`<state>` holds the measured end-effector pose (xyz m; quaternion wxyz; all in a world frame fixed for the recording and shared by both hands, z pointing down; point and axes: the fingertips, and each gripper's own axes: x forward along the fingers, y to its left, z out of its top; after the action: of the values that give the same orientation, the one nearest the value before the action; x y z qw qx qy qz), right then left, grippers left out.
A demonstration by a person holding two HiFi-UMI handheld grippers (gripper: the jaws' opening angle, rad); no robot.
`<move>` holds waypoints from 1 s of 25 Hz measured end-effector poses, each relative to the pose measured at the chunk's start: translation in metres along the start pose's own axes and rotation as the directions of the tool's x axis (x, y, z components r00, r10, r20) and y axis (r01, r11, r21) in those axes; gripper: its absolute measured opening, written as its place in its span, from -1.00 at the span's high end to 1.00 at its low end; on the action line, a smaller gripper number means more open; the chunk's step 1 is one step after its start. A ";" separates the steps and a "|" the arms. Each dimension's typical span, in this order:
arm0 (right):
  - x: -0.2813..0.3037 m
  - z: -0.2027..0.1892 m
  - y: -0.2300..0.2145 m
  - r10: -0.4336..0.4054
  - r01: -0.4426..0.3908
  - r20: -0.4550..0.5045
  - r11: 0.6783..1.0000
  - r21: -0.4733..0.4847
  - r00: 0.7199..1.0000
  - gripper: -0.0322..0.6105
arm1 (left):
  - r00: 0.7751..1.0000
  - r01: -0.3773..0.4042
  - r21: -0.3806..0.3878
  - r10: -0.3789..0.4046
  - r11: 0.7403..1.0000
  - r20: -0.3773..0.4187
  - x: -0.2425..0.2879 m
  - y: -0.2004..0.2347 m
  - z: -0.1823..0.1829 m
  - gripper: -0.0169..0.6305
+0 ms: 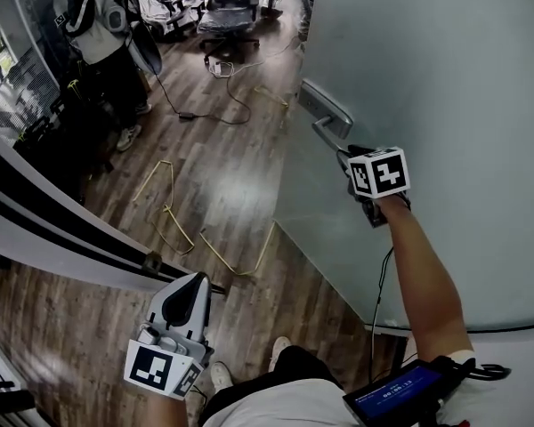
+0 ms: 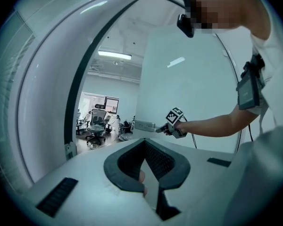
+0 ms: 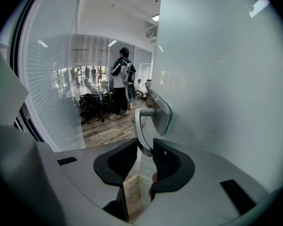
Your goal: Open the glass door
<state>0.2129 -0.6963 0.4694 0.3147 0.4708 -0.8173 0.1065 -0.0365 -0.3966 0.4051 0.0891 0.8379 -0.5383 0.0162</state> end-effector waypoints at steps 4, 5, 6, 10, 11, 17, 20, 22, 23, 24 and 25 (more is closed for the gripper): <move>0.004 0.005 -0.017 -0.024 0.024 -0.001 1.000 0.008 1.000 0.57 | 1.000 -0.010 -0.001 0.010 1.000 0.002 0.004 0.000 -0.002 0.95; 0.006 0.006 -0.020 -0.029 0.029 -0.003 1.000 0.011 1.000 0.57 | 1.000 -0.012 -0.001 0.012 1.000 0.003 0.004 0.002 -0.003 0.95; 0.008 0.006 -0.023 -0.034 0.034 -0.003 0.999 0.014 0.999 0.57 | 1.000 -0.014 -0.001 0.014 1.000 0.005 0.004 0.003 -0.004 0.95; 0.014 0.007 -0.037 -0.052 0.052 -0.007 0.998 0.028 0.999 0.57 | 1.000 -0.027 0.000 0.027 1.000 0.007 0.006 0.003 -0.007 0.95; 0.014 0.007 -0.042 -0.056 0.056 -0.008 0.998 0.031 0.998 0.58 | 1.000 -0.030 0.000 0.030 1.000 0.007 0.007 0.001 -0.006 0.95; 0.016 0.007 -0.063 -0.073 0.073 -0.005 0.996 0.045 0.997 0.58 | 0.999 -0.040 0.001 0.040 0.999 0.006 0.013 -0.007 -0.005 0.95; 0.016 0.007 -0.069 -0.078 0.078 -0.004 0.996 0.051 0.997 0.58 | 0.999 -0.043 0.000 0.043 0.999 0.002 0.014 -0.010 -0.006 0.95; 0.017 0.007 -0.068 -0.087 0.087 -0.004 0.995 0.051 0.996 0.58 | 0.999 -0.043 0.001 0.043 0.999 0.005 0.013 -0.009 -0.006 0.95; 0.017 0.006 -0.068 -0.100 0.100 -0.001 0.994 0.047 0.995 0.57 | 0.999 -0.041 0.002 0.041 0.999 0.008 0.013 -0.009 -0.006 0.95; 0.016 0.005 -0.069 -0.119 0.119 0.006 0.992 0.039 0.993 0.57 | 0.999 -0.039 0.004 0.039 0.999 0.009 0.012 -0.009 -0.007 0.95; 0.014 0.006 -0.069 -0.142 0.141 0.022 0.990 0.030 0.990 0.57 | 0.999 -0.037 0.007 0.037 0.999 0.011 0.011 -0.010 -0.007 0.95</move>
<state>0.2634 -0.7462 0.4654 0.3050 0.5333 -0.7839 0.0901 -0.0224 -0.4011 0.4116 0.0829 0.8282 -0.5540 0.0151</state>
